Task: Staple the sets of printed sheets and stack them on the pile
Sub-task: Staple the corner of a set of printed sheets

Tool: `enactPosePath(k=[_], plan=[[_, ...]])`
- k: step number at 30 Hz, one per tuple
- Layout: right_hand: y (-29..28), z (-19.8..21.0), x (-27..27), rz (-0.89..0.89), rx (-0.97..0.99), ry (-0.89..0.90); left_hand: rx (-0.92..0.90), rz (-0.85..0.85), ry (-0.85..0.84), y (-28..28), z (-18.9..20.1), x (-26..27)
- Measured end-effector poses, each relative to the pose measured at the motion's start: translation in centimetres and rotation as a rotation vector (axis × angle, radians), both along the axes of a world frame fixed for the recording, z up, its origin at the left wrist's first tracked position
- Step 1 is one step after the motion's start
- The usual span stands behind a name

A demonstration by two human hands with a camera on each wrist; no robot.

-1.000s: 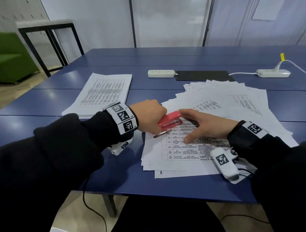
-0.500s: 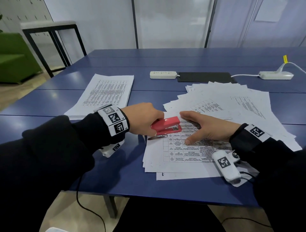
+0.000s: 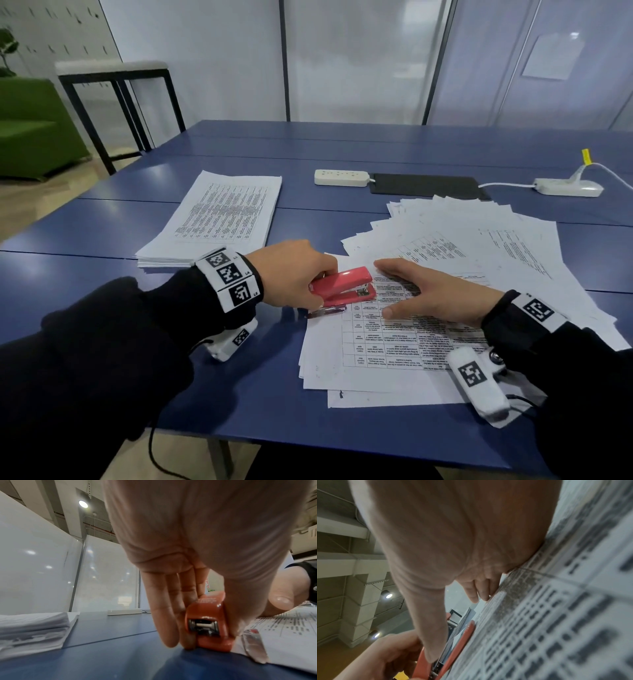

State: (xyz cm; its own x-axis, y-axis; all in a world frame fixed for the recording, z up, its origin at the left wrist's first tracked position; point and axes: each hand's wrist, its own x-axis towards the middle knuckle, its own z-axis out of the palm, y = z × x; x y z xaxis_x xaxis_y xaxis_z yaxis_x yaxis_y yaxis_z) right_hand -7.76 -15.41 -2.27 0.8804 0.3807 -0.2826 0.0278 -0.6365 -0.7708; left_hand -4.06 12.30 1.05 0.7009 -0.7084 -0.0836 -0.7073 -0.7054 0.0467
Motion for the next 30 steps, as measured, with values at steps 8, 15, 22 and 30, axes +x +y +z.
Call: enactPosePath(k=[8, 15, 22, 30], plan=[[-0.1, -0.1, 0.2, 0.028, -0.036, 0.002, -0.038, 0.033, 0.012, 2.0, 0.3, 0.1], [2.6, 2.5, 1.9, -0.301, 0.327, -0.103, -0.279, 0.095, 0.04, 1.6, 2.3, 1.1], [4.6, 1.5, 3.9, -0.353, 0.682, 0.332, -0.741, 0.217, 0.334, -1.8, 1.5, 3.7], [4.2, -1.7, 4.2, -0.42, 0.94, 0.062, -1.066, 0.413, 0.85, -2.0, -2.8, 4.3]])
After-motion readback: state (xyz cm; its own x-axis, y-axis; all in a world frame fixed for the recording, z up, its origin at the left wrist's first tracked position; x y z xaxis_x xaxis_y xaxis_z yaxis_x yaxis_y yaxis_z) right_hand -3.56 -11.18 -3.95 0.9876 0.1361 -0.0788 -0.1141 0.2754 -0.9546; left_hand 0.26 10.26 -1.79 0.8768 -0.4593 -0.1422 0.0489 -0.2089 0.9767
